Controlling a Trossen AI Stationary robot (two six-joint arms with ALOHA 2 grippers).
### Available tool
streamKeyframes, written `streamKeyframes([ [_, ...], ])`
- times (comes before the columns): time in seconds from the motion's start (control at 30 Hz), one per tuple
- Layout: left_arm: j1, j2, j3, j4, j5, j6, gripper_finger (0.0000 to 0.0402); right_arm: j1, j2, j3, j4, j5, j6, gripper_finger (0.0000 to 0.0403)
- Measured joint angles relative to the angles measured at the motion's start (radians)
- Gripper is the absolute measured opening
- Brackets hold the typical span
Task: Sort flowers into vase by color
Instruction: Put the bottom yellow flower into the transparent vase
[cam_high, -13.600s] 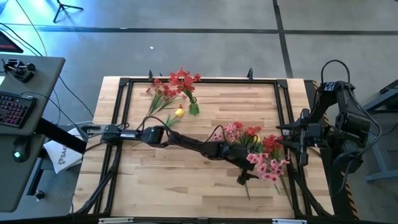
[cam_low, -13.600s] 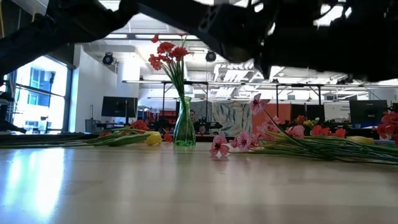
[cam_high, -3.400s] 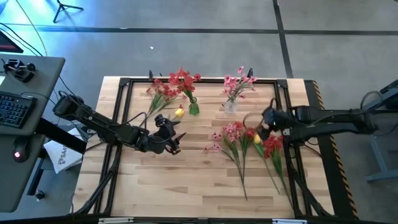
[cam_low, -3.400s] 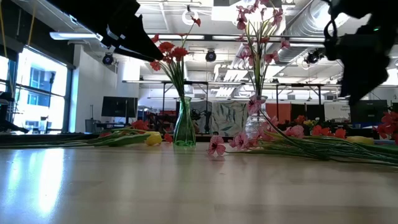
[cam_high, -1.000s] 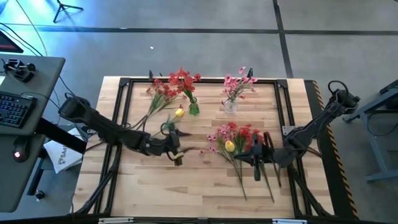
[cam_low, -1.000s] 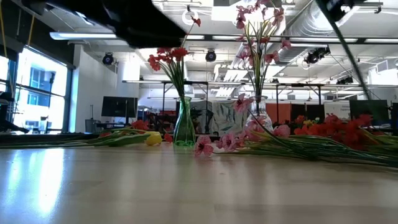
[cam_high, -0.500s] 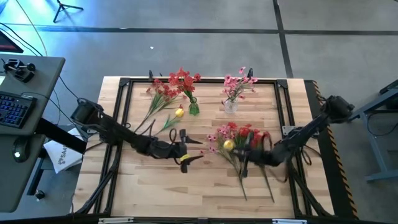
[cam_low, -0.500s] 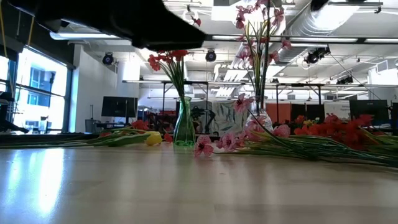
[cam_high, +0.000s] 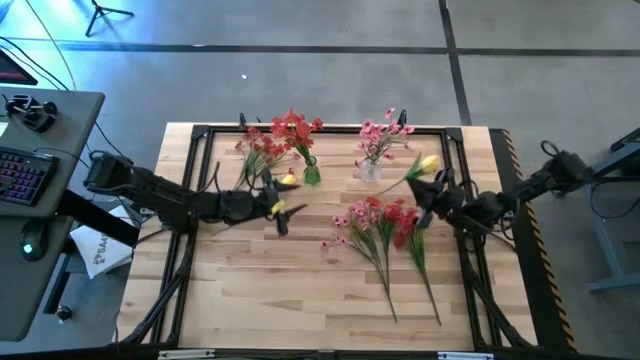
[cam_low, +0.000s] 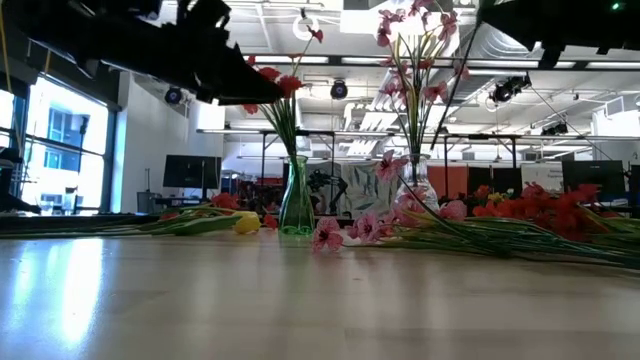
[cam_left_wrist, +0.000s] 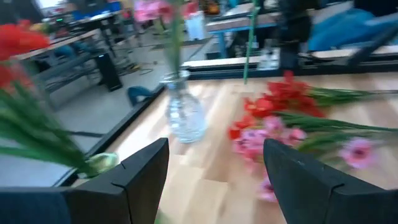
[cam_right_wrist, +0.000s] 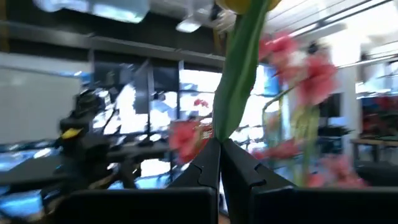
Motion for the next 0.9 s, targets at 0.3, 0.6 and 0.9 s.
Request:
streamKeyframes([
  [0.3, 0.105, 0.0, 0.0, 0.001, 0.003, 0.007, 0.0247, -0.264, -0.01, 0.031, -0.04, -0.186, 0.1, 0.0],
  [0.6, 0.094, 0.007, 0.0, -0.002, 0.003, -0.052, 0.0247, -0.305, -0.011, 0.212, -0.452, -0.189, -0.046, 0.0],
  [0.9, 0.064, 0.017, -0.001, 0.0, -0.008, -0.1, 0.0247, -0.305, 0.029, 0.252, -0.445, -0.188, -0.15, 0.0],
])
